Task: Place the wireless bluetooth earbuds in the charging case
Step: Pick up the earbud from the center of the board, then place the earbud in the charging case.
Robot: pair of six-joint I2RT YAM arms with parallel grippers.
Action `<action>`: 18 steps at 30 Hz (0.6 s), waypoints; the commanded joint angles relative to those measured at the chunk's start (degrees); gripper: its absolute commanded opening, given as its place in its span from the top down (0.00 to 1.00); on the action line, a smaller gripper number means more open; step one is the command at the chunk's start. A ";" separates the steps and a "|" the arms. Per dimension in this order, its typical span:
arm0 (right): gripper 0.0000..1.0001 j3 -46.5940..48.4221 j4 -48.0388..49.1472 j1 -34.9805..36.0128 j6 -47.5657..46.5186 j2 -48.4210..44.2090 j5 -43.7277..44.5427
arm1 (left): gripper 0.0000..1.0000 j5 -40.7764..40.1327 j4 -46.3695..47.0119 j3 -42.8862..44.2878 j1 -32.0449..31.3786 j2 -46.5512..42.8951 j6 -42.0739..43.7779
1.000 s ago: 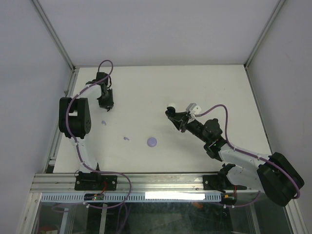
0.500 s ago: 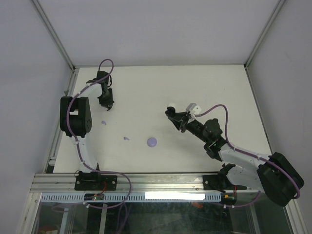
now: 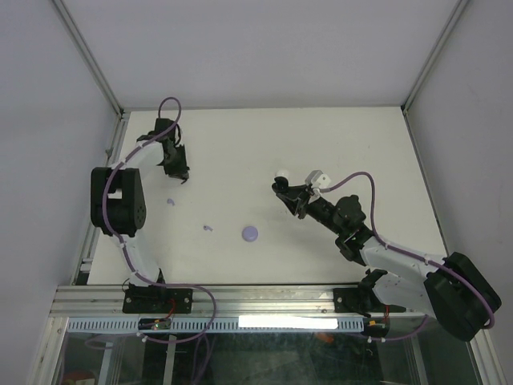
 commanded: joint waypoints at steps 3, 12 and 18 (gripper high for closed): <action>1.00 3.55 4.24 0.45 0.14 -0.75 -1.17 | 0.91 10.54 6.04 -2.27 -2.35 -14.19 -7.51; 1.00 5.04 7.17 1.60 -1.42 0.00 -1.17 | 0.94 13.33 16.75 -9.79 -9.04 -27.49 -14.91; 1.00 5.28 10.38 1.73 -1.45 0.24 -1.36 | 0.94 13.21 26.89 -16.85 -15.42 -36.53 -20.66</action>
